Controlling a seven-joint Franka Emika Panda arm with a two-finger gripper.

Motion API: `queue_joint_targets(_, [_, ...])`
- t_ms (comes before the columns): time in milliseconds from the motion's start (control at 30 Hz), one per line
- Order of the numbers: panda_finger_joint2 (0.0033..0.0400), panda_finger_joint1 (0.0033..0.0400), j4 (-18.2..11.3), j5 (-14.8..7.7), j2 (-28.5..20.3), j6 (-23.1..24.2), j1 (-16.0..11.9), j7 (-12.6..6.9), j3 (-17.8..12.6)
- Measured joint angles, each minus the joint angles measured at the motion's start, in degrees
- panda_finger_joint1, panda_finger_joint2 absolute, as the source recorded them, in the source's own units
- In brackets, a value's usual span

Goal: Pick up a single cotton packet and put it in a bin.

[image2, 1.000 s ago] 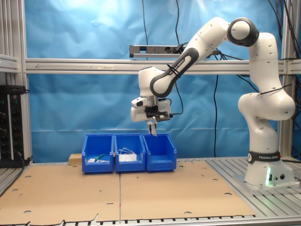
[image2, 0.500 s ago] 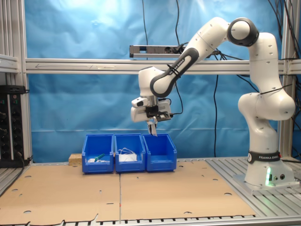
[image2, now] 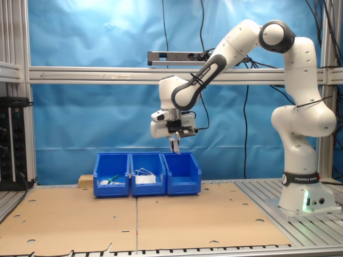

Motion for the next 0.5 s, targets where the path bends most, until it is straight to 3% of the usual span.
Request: queue_joint_targets(500, [0.0056, 0.0056, 0.0, 0.0, 0.0, 0.0, 0.0, -0.41, -0.3])
